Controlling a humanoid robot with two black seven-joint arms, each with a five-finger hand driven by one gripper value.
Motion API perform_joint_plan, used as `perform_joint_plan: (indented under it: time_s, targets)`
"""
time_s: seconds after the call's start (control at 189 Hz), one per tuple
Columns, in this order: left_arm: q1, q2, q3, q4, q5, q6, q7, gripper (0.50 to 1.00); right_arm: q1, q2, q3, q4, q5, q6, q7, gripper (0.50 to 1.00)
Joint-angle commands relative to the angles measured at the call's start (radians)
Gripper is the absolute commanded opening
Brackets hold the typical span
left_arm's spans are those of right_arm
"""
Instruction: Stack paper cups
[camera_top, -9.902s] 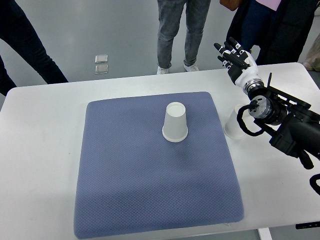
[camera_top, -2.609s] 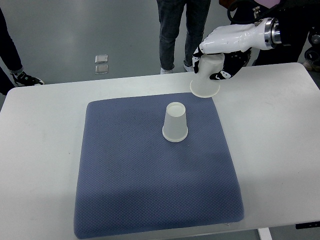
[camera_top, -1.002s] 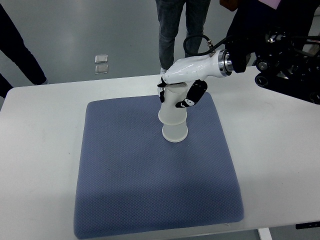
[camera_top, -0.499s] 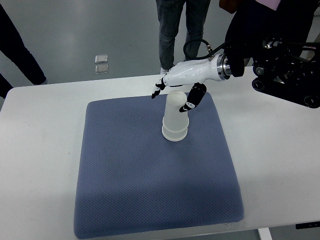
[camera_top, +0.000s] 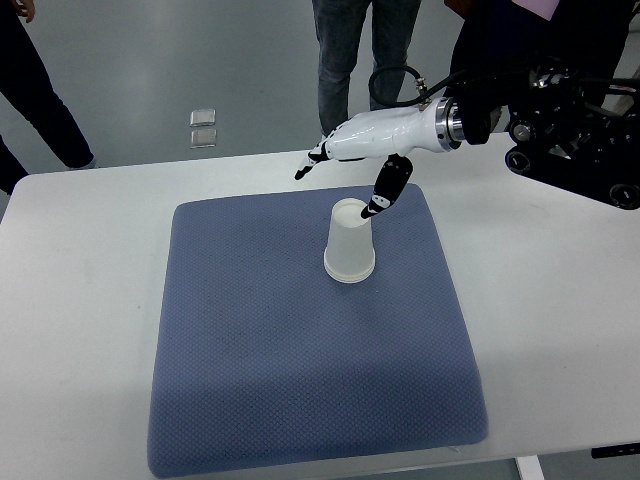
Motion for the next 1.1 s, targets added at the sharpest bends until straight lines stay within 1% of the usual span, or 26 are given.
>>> perform_joint_plan:
  time_s: [0.0,0.133,0.324,0.499,0.594,0.721,0.87,1.093]
  targets:
    - [0.000,0.000,0.000,0.000,0.000,0.000,0.000,1.000,-0.001,0.001,0.063,-0.033,0.004,0.005,0.000,0.905]
    - [0.000,0.000,0.000,0.000,0.000,0.000,0.000,1.000,-0.007,0.002,0.123,-0.071,0.034,0.005,0.002,0.905]
    - [0.000,0.000,0.000,0.000,0.000,0.000,0.000,1.000,-0.018,0.007,0.172,-0.141,0.240,-0.012,0.000,0.905]
    - [0.000,0.000,0.000,0.000,0.000,0.000,0.000,1.000,-0.070,0.021,0.192,-0.281,0.510,-0.046,0.000,0.905]
    - [0.000,0.000,0.000,0.000,0.000,0.000,0.000,1.000,-0.112,0.024,0.190,-0.339,0.631,-0.066,0.000,0.905]
    - [0.000,0.000,0.000,0.000,0.000,0.000,0.000,1.000,-0.155,0.071,0.190,-0.410,0.780,-0.089,-0.002,0.905]
    - [0.000,0.000,0.000,0.000,0.000,0.000,0.000,1.000,-0.193,0.105,0.190,-0.470,1.014,-0.153,-0.003,0.905]
    - [0.000,0.000,0.000,0.000,0.000,0.000,0.000,1.000,-0.239,0.113,0.189,-0.473,1.401,-0.248,-0.003,0.905]
